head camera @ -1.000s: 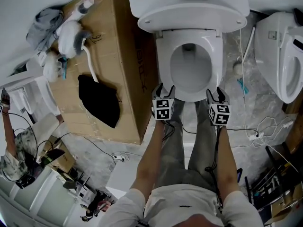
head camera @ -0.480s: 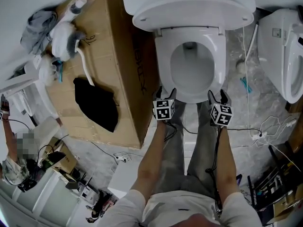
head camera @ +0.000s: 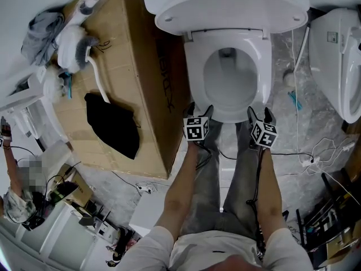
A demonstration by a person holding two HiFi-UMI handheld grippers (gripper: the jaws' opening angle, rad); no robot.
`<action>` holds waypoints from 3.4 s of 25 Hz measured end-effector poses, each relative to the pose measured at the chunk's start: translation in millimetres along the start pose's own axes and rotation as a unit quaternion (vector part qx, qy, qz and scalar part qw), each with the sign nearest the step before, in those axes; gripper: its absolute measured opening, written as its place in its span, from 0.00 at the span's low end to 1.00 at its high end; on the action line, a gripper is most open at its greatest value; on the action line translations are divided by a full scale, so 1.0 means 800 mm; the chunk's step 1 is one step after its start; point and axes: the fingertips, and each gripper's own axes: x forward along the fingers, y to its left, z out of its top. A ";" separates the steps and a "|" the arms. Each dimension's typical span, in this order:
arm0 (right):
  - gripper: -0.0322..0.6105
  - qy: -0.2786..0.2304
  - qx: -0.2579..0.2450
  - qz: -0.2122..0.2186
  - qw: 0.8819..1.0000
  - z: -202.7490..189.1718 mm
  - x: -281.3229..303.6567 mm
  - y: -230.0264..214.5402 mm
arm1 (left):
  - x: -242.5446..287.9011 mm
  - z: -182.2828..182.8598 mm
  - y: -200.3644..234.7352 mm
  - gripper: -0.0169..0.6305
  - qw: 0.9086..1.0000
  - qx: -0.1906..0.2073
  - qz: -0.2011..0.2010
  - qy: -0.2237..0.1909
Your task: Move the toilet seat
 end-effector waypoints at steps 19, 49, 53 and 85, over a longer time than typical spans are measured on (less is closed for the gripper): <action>0.59 0.050 0.023 0.032 0.998 -0.026 0.022 0.005 | 0.009 -0.006 -0.003 0.53 1.000 -0.009 -0.009 0.001; 0.58 0.069 0.014 0.035 0.997 -0.007 -0.036 0.021 | -0.044 0.011 -0.021 0.53 1.000 -0.009 -0.005 -0.010; 0.58 0.065 0.015 0.039 0.997 -0.003 -0.045 0.025 | -0.054 0.015 -0.023 0.53 1.000 -0.008 -0.007 -0.015; 0.57 -0.005 0.084 0.070 0.994 0.061 -0.133 0.052 | -0.138 0.064 -0.049 0.53 0.997 -0.035 -0.024 -0.071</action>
